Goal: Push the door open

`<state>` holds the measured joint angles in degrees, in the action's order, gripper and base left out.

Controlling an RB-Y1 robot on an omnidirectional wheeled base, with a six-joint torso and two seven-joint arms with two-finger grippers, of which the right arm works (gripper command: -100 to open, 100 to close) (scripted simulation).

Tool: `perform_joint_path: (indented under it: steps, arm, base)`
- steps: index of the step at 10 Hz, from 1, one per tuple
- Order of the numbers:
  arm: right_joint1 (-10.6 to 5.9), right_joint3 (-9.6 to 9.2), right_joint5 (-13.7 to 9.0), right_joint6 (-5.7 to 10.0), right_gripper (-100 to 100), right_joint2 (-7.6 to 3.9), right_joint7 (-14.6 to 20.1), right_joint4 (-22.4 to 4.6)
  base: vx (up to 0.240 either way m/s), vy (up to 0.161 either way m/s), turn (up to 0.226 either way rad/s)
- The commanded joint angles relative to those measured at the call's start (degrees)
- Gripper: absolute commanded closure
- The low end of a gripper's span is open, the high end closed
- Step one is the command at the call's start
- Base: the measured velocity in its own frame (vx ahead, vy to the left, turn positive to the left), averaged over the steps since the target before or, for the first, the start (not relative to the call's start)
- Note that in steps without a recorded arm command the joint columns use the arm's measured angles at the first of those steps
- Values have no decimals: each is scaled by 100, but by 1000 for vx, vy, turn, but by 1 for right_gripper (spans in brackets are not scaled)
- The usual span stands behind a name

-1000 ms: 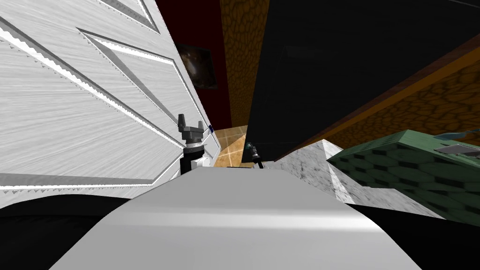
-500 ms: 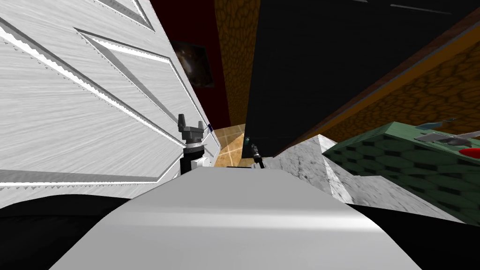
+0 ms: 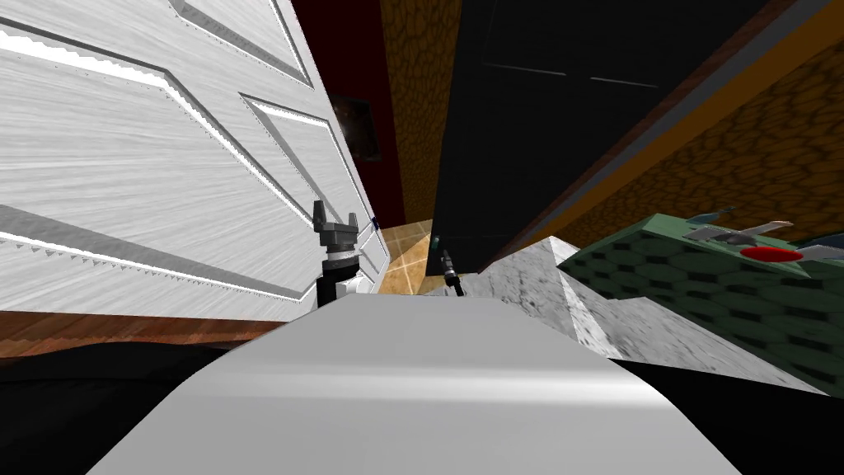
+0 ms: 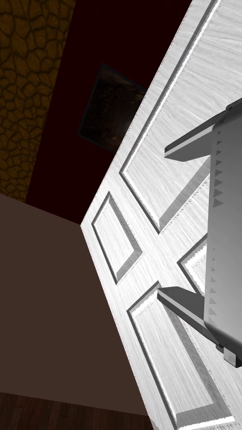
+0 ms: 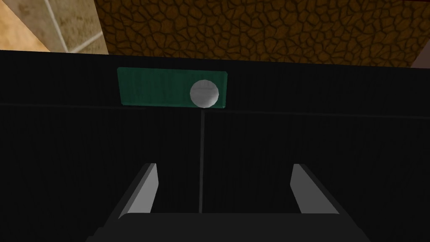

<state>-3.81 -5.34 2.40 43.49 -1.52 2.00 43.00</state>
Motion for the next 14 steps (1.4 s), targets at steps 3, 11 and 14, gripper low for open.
perform_joint_path:
  steps: [3,11,14]
  arm:
    - [10,32,-11,65,-100,-92,-28,-24]
    - [13,90,-33,146,100,13,-69,-59]
    - [13,90,-33,146,100,13,-69,-59]
  base:
    - [189,34,20]
    - [154,29,17]
    - [-18,-3,4]
